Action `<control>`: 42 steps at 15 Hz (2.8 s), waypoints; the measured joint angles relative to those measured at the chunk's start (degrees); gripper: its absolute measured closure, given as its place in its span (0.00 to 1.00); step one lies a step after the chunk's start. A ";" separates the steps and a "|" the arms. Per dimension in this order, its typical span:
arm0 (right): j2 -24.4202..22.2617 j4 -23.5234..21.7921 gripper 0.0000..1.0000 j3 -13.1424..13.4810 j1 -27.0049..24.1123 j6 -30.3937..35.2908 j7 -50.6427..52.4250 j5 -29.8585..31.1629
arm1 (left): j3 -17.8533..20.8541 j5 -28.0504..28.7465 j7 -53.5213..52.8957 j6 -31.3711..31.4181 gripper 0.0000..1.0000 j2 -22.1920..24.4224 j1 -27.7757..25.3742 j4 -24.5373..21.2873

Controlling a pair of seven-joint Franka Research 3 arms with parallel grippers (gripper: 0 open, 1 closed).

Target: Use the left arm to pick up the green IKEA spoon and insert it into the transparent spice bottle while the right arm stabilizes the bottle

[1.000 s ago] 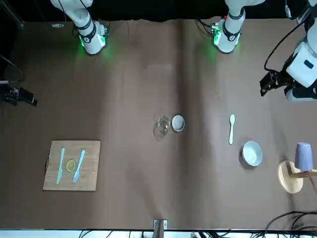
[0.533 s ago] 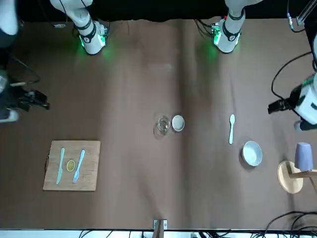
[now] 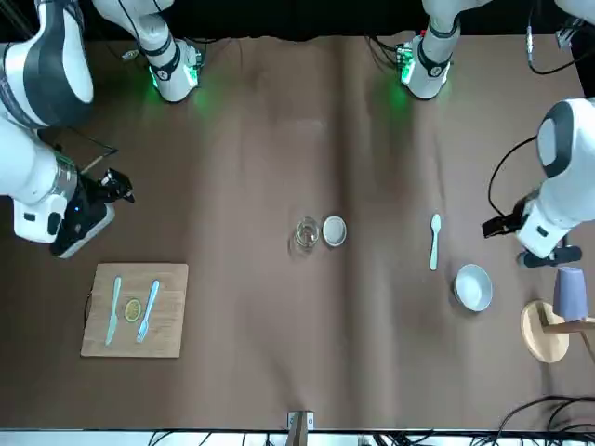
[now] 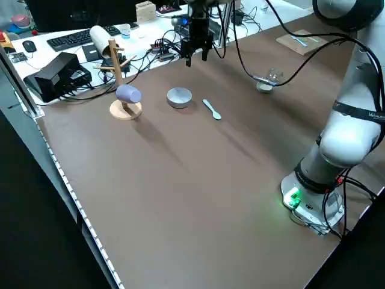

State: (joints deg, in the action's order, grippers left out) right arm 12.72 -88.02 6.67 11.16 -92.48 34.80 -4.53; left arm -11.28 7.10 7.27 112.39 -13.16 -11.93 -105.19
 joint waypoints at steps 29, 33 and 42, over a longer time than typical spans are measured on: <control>11.62 -21.37 0.00 -0.91 18.43 -31.33 62.64 -51.00 | -2.44 5.31 0.67 34.89 0.26 -17.27 2.08 -13.76; 15.33 -22.23 0.00 -0.93 22.93 -37.82 68.30 -60.23 | -2.44 5.33 0.67 35.03 0.31 -17.35 2.08 -13.14; 23.54 -21.15 0.00 -0.91 29.34 -45.22 74.60 -83.87 | -2.47 5.32 0.97 35.05 0.59 -17.53 2.16 -12.87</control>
State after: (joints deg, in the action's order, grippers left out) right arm 36.26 -109.17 5.77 40.49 -137.70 109.40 -88.40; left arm -13.75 12.42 8.24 147.44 -30.68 -9.76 -118.06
